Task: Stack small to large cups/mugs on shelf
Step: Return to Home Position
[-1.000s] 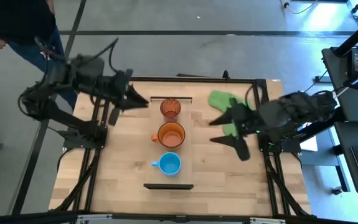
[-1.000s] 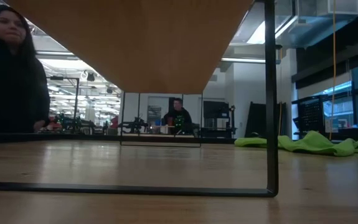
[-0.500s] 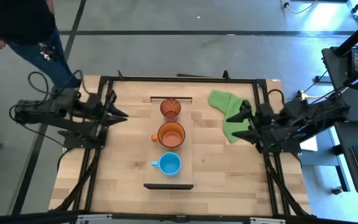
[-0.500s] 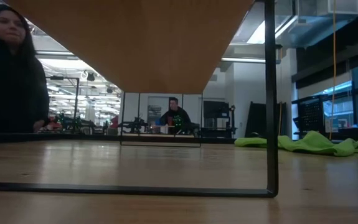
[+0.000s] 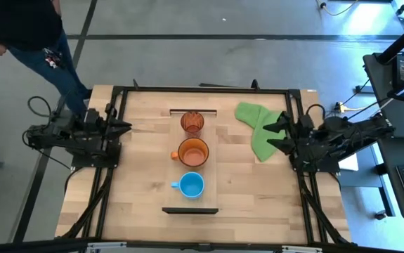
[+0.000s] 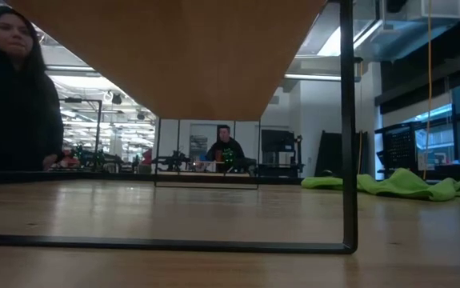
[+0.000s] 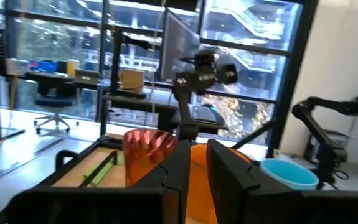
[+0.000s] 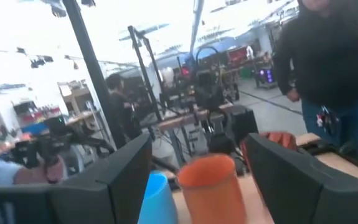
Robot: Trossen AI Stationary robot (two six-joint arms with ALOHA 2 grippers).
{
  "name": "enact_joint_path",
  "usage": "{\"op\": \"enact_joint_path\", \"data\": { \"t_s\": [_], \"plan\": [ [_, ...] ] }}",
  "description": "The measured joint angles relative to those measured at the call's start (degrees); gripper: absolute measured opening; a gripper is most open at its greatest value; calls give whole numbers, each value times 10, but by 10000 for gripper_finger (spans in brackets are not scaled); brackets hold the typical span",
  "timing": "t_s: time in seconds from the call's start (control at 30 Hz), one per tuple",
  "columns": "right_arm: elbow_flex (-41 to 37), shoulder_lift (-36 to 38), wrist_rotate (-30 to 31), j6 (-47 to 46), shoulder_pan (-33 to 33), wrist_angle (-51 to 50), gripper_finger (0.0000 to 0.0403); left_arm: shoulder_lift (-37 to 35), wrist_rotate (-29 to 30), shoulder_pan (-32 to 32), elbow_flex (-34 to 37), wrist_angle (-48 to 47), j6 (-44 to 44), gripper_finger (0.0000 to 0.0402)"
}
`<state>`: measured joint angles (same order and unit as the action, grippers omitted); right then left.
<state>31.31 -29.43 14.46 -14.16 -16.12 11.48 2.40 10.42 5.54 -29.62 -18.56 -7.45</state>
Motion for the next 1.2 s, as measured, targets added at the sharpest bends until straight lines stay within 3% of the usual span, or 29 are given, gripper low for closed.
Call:
{"op": "enact_joint_path", "data": {
  "t_s": [0.33, 0.73, 1.2],
  "plan": [
    [-77, 7, 4, 0, 0, 78, 263, -22, 20, 0, 78, -7, -23, 47],
    [-84, 8, 4, -3, 0, 85, 263, -22, 8, 0, 137, 4, -35, 47],
    [-84, 8, 5, -46, 0, 85, 263, -22, -7, 0, 248, 203, -37, 47]
  ]
}}
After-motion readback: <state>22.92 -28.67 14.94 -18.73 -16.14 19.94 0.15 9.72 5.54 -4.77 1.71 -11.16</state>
